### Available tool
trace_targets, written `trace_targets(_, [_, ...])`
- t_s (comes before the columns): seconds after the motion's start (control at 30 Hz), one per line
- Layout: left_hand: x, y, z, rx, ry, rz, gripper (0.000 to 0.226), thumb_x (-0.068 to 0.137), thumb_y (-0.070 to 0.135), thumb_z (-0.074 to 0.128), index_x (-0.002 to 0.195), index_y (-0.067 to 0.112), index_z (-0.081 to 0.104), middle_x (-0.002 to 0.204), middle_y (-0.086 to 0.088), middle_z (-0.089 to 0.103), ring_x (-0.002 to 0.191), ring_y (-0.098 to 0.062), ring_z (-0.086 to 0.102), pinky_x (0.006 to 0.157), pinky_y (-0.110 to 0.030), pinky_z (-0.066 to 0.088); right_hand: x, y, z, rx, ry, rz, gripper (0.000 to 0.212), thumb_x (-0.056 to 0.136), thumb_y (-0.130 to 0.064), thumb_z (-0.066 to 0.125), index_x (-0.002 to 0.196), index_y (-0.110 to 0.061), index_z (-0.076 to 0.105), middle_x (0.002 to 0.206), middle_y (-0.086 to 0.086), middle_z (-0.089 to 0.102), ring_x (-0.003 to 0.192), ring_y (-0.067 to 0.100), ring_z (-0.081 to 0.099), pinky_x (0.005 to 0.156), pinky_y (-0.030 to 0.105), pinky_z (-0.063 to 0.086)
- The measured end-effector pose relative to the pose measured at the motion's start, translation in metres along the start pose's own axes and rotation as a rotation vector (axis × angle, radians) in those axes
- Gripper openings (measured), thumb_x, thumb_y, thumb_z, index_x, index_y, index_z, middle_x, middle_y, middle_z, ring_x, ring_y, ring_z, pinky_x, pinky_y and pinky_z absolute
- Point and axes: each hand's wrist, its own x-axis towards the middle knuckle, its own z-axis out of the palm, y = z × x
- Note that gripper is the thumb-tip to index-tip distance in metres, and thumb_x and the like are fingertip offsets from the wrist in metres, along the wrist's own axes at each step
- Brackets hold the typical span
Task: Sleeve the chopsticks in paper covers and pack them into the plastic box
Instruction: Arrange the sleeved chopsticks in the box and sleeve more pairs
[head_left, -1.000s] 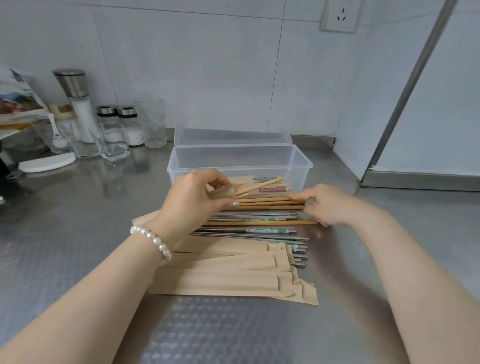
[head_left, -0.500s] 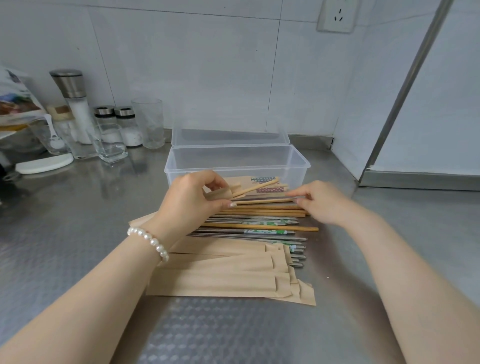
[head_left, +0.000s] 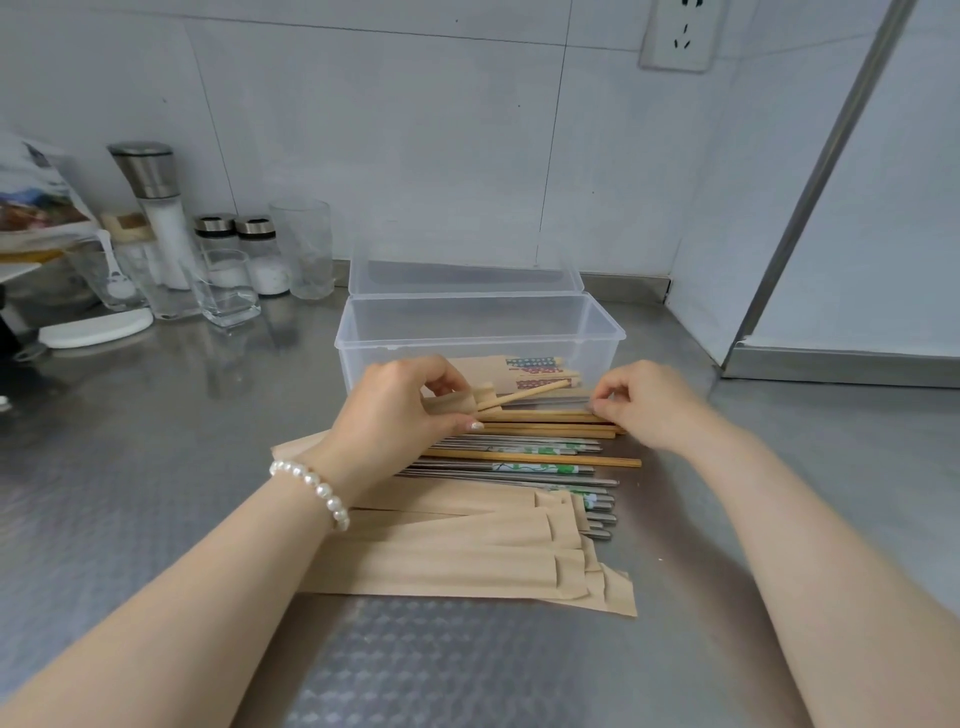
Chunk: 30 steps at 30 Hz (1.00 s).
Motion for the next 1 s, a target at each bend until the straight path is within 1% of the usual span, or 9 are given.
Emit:
trace_targets(0.1, [-0.0002,0.0004,-0.0001,0.005,-0.004,0.0,0.026,0.065,0.03,0.081,0.086,0.025,0.065,0.075,0.019,0.057,0.061,0.002,0.048,0.059,-0.013,0.035,0.0005,0.0008,-0.0006,0.041,0.041,0.005,0.006,0.084,-0.02,0.066,0.08,-0.023,0.07,0.072,-0.001,0.058,0.074,0.019,0.053,0.064,0.025,0.038])
trace_targets(0.17, [-0.0008,0.0012,0.0,0.015,-0.017,0.009,0.026,0.065,0.029,0.081,0.086,0.025,0.065,0.075,0.019,0.056,0.062,0.003,0.048,0.059,-0.012,0.035,0.0005,0.0017,0.0021,0.04,0.024,0.006,0.01,0.084,-0.02,0.066,0.089,-0.022,0.074,0.082,-0.002,0.061,0.081,0.017,0.056,0.072,0.023,0.038])
trace_targets(0.23, [-0.0018,0.0025,0.0001,0.028,-0.028,0.02,0.026,0.065,0.028,0.081,0.085,0.025,0.065,0.074,0.02,0.055,0.062,0.004,0.048,0.059,-0.009,0.034,0.0015,0.0024,0.0043,0.041,0.01,0.001,0.011,0.084,-0.019,0.066,0.091,-0.022,0.075,0.082,-0.005,0.061,0.081,0.014,0.054,0.073,0.022,0.036])
trace_targets(0.33, [-0.0021,0.0032,0.0001,0.036,-0.027,0.031,0.025,0.065,0.028,0.081,0.085,0.025,0.065,0.073,0.019,0.055,0.061,0.006,0.048,0.058,-0.008,0.034,0.0024,0.0016,0.0021,0.078,-0.03,-0.009,0.011,0.081,-0.018,0.07,0.09,-0.02,0.076,0.077,-0.006,0.062,0.078,0.011,0.055,0.071,0.021,0.036])
trace_targets(0.43, [-0.0014,0.003,0.0002,0.035,-0.024,0.031,0.025,0.065,0.028,0.081,0.084,0.026,0.064,0.072,0.019,0.055,0.06,0.006,0.048,0.057,-0.007,0.033,0.0018,0.0024,0.0001,0.124,-0.076,-0.011,0.009,0.078,-0.016,0.073,0.085,-0.019,0.076,0.07,-0.011,0.062,0.071,0.007,0.054,0.062,0.02,0.037])
trace_targets(0.5, [-0.0014,0.0032,0.0007,0.037,-0.024,0.033,0.025,0.065,0.028,0.081,0.084,0.026,0.064,0.073,0.019,0.056,0.06,0.005,0.048,0.058,-0.008,0.033,0.0016,0.0021,0.0012,0.137,-0.069,-0.014,0.008,0.077,-0.014,0.074,0.083,-0.018,0.075,0.067,-0.012,0.059,0.066,0.004,0.051,0.058,0.017,0.035])
trace_targets(0.63, [-0.0015,0.0034,0.0023,0.032,-0.04,0.042,0.026,0.064,0.026,0.082,0.085,0.023,0.066,0.073,0.018,0.055,0.059,0.008,0.047,0.057,-0.005,0.034,0.0016,0.0009,0.006,0.201,-0.045,-0.031,0.003,0.076,-0.012,0.074,0.078,-0.014,0.075,0.065,-0.007,0.057,0.062,0.006,0.047,0.057,0.02,0.036])
trace_targets(0.8, [-0.0008,0.0017,0.002,0.028,-0.042,0.045,0.027,0.064,0.026,0.082,0.085,0.023,0.066,0.073,0.019,0.055,0.06,0.009,0.048,0.057,-0.004,0.034,0.0051,0.0041,0.0018,0.206,-0.023,-0.117,0.02,0.077,-0.008,0.072,0.066,-0.022,0.063,0.075,-0.008,0.048,0.062,0.007,0.04,0.059,0.018,0.032])
trace_targets(1.0, [-0.0001,0.0007,0.0025,0.047,-0.037,0.056,0.028,0.064,0.028,0.081,0.087,0.023,0.066,0.077,0.014,0.058,0.062,0.004,0.047,0.059,-0.009,0.034,0.0054,0.0071,0.0058,0.201,-0.041,-0.088,0.005,0.075,-0.011,0.075,0.077,-0.015,0.073,0.077,-0.008,0.051,0.065,0.009,0.043,0.06,0.02,0.035])
